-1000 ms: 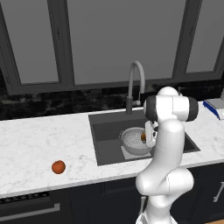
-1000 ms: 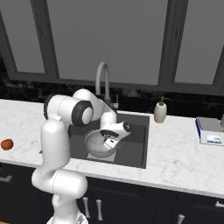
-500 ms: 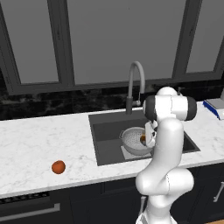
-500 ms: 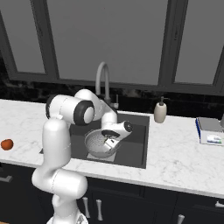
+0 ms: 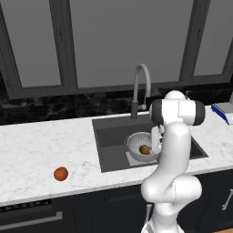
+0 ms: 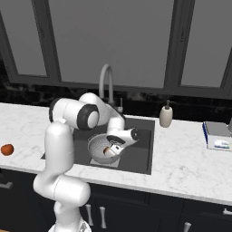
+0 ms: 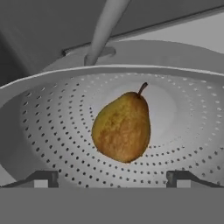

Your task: Put the colander in the sink, put the pear, orange in the colander, and turn on the sink faucet and pour water over the colander.

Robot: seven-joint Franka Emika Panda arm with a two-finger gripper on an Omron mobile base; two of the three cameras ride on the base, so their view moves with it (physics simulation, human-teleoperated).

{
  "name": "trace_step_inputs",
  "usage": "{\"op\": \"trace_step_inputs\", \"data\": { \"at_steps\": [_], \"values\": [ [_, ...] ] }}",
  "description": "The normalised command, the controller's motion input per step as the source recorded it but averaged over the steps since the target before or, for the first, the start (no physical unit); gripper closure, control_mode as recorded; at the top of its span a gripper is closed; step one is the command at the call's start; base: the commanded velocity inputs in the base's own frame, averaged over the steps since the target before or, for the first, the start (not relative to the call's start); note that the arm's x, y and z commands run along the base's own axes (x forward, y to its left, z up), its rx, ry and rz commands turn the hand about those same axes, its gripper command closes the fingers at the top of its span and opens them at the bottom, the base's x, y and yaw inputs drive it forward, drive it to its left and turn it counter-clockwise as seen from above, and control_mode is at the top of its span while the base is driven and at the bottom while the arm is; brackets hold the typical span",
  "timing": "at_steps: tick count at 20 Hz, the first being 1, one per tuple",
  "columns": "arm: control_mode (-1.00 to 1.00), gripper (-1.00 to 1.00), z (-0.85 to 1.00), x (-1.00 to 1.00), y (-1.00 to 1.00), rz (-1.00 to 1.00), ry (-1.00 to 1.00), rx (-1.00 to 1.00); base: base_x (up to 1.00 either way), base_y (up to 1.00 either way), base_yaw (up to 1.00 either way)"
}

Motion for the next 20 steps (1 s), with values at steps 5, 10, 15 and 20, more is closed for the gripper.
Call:
{"op": "trace_step_inputs", "data": {
  "at_steps": [5, 10, 15, 20],
  "values": [
    [-1.0, -1.0, 0.65, -0.21, 0.0, 0.01, -0.24, 0.2, 0.0, 0.0, 0.0],
    [-1.0, -1.0, 0.92, -0.4, -0.08, 0.0, -0.24, 0.18, 0.0, 0.0, 0.0],
    [-1.0, -1.0, 1.0, -0.64, -0.03, 0.0, -0.22, 0.01, 0.0, 0.0, 0.0],
    [-1.0, -1.0, 1.0, -0.94, 0.0, 0.0, -0.24, -0.04, 0.0, 0.0, 0.0]
  ]
}}
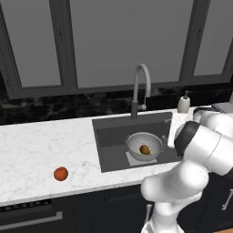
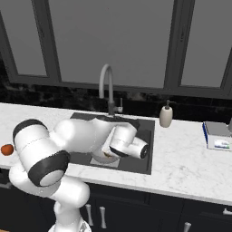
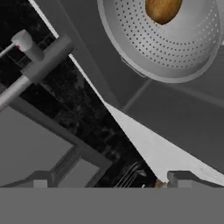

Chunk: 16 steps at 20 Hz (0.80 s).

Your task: Put the colander in the sink, put the pear, orange in the colander, and turn on the sink faucet and pour water over the colander.

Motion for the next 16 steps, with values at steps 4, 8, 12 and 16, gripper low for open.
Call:
{"op": "trace_step_inputs", "data": {
  "at_steps": [4, 8, 12, 16],
  "values": [
    [-1.0, -1.0, 1.0, -0.98, 0.14, 0.0, -0.29, -0.13, 0.0, 0.0, 0.0],
    [-1.0, -1.0, 1.0, -0.82, 0.45, 0.0, -0.25, -0.24, 0.0, 0.0, 0.0],
    [-1.0, -1.0, 0.99, -0.73, 0.62, 0.0, -0.12, -0.33, 0.0, 0.0, 0.0],
    [-1.0, -1.0, 0.94, -0.77, 0.61, 0.01, -0.08, -0.33, 0.0, 0.0, 0.0]
  ]
}}
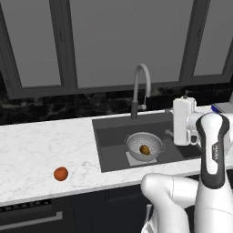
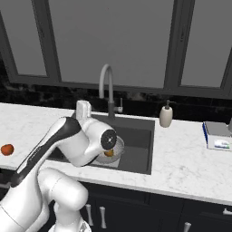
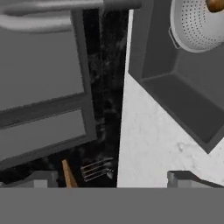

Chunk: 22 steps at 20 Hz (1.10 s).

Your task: Put the colander in the sink, put the pear, orange in the colander, and turn on the sink faucet and pour water over the colander.

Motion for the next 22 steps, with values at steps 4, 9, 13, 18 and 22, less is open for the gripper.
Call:
{"op": "trace_step_inputs", "data": {
  "at_steps": [4, 9, 13, 18, 22],
  "values": [
    [-1.0, -1.0, 0.79, -0.76, 0.58, 0.03, -0.05, -0.31, 0.0, 0.0, 0.0],
    [-1.0, -1.0, 0.55, -0.35, 0.78, 0.14, 0.0, -0.42, 0.0, 0.0, 0.0],
    [-1.0, -1.0, 0.22, -0.02, 0.92, 0.18, 0.07, -0.5, 0.0, 0.0, 0.0],
    [-1.0, -1.0, -0.06, -0.25, 0.74, 0.18, 0.24, -0.41, 0.0, 0.0, 0.0],
    [-1.0, -1.0, -0.38, -0.36, 0.44, 0.16, 0.14, -0.24, 0.0, 0.0, 0.0]
  ]
}}
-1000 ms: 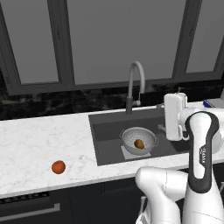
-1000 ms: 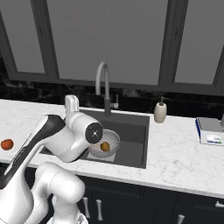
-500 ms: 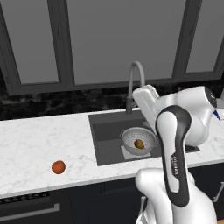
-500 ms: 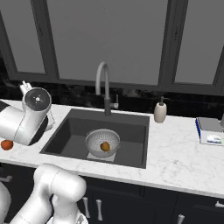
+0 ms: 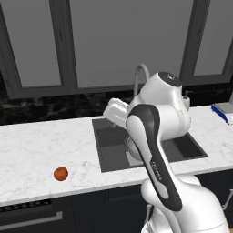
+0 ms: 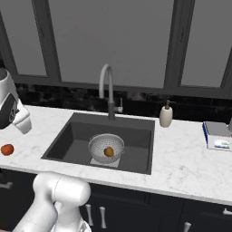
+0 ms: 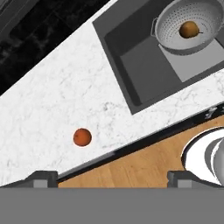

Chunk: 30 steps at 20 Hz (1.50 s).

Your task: Put the colander in the sink, put the pear, orange in the colander, and turn on the sink faucet and pour water over the colander.

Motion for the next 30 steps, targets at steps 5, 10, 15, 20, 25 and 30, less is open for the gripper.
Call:
{"op": "trace_step_inputs", "data": {
  "at_steps": [5, 10, 15, 20, 25, 30],
  "values": [
    [-1.0, -1.0, -0.47, -0.27, 0.36, 0.18, 0.12, -0.18, 0.0, 0.0, 0.0],
    [-1.0, -1.0, -0.6, -0.03, 0.68, 0.12, 0.03, -0.18, 0.0, 0.0, 0.0],
    [-1.0, -1.0, -0.66, 0.09, 0.59, 0.06, 0.0, -0.11, 0.0, 0.0, 0.0],
    [-1.0, -1.0, -0.73, 0.0, 0.35, 0.04, 0.0, -0.04, 0.0, 0.0, 0.0],
    [-1.0, -1.0, -0.45, 0.16, 0.32, 0.05, -0.11, 0.05, 0.0, 0.0, 0.0],
    [-1.0, -1.0, -0.14, 0.37, 0.46, 0.01, -0.04, 0.02, 0.0, 0.0, 0.0]
  ]
}}
